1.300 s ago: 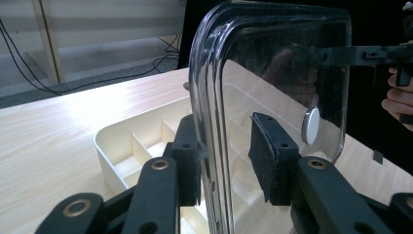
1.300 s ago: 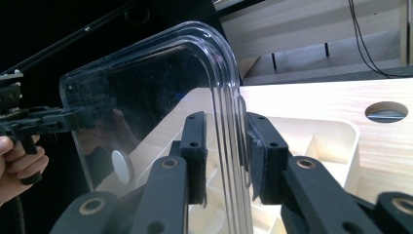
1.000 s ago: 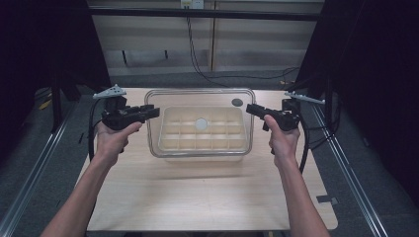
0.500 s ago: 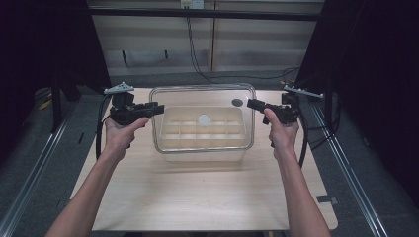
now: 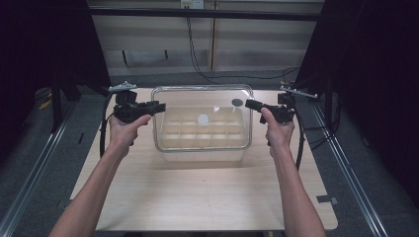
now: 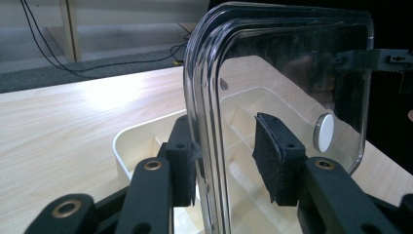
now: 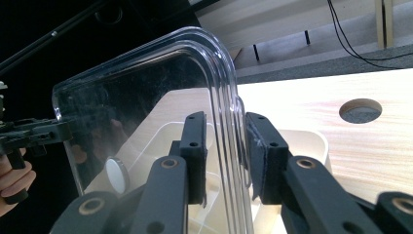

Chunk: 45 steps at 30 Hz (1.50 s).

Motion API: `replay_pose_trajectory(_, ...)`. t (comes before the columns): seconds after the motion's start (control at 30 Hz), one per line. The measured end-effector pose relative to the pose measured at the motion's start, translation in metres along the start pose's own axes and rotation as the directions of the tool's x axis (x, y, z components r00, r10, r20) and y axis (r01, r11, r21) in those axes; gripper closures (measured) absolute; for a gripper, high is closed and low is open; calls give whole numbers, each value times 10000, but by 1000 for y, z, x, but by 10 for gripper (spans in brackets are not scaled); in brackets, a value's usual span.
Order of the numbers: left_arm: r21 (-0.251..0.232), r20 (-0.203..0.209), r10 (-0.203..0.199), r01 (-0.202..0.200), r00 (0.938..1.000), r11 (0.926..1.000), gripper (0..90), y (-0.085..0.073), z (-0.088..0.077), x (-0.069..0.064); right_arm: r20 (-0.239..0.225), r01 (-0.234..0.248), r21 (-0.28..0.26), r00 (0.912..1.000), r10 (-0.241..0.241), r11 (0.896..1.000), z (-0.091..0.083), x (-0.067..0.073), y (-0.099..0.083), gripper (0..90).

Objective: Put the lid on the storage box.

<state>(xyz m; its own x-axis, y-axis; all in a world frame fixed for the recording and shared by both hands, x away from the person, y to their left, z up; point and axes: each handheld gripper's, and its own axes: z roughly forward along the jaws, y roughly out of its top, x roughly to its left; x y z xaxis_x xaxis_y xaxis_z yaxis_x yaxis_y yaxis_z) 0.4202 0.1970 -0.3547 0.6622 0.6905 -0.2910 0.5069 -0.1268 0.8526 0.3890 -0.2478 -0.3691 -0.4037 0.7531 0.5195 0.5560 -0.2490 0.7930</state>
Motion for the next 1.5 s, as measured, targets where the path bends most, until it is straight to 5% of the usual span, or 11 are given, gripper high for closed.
replay_pose_trajectory(0.5, 145, -131, 66, -64, 9999, 9999, 607, 6, 9, 7, 31, -74, 169, 10000, 74, 9998, 9, -8, 1, 716)
replay_pose_trajectory(0.93, 802, -610, -27, 76, 9981, 9967, 545, -1, 31, 14, 857, -431, 626, 9956, 376, 9971, 17, -10, 6, 716)
replay_pose_trajectory(1.2, 1421, -828, -249, 366, 9963, 9892, 552, -14, 43, 23, 1128, -595, 803, 9923, 502, 9950, 24, -15, 8, 730)
replay_pose_trajectory(1.3, 1179, -649, -694, 767, 9955, 9901, 559, -19, 44, 28, 1308, -629, 985, 9902, 498, 9931, 30, -17, 9, 726)
replay_pose_trajectory(1.5, 1369, -745, -644, 742, 9951, 9878, 564, -20, 48, 31, 1355, -1007, 1061, 9870, 859, 9892, 39, -28, 6, 725)
